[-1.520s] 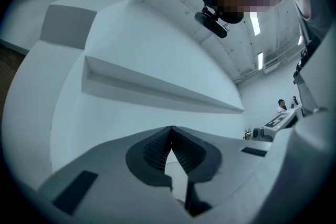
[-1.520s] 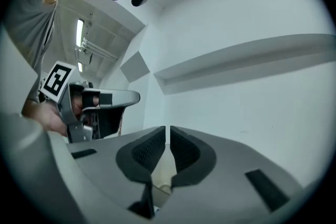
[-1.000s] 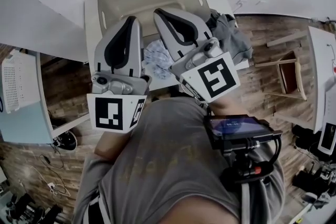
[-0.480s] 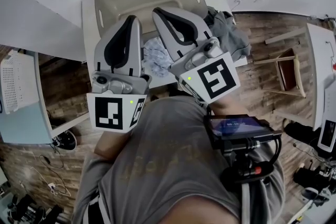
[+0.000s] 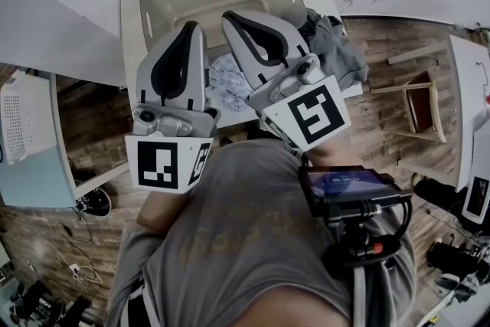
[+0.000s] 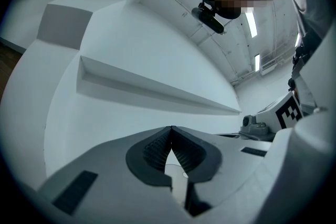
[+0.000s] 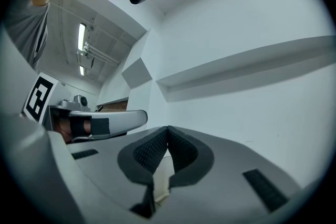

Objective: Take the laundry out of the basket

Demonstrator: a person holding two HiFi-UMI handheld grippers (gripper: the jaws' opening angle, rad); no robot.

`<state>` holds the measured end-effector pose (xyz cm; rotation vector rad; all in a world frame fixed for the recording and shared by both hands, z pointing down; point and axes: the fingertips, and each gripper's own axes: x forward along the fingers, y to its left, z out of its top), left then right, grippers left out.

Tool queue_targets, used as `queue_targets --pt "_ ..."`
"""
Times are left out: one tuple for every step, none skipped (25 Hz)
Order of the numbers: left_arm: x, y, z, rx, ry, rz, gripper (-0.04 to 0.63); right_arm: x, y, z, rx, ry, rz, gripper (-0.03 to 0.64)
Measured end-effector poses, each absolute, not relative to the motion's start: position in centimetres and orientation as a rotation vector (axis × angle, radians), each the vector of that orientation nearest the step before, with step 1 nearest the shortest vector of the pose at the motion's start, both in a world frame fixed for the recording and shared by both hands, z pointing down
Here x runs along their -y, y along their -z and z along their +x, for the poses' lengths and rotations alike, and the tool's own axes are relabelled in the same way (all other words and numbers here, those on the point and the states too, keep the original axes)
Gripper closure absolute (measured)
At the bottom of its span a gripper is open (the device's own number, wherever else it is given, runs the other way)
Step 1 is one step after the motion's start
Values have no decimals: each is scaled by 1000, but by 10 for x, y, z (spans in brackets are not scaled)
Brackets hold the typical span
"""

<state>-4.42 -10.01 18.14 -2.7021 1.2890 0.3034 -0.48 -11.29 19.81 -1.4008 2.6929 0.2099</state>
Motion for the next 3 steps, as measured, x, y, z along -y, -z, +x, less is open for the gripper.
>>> queue_targets --pt "101 -181 -45 -1289 -306 -2701 588 113 -198 -6 -2693 -210 -1400 609" --pt "101 -181 -47 -1289 -310 -2700 588 114 -199 -7 -2695 -209 -1402 609" --pt "102 -181 -48 -1289 -313 -2699 588 115 -199 -8 -2697 -208 -1404 609"
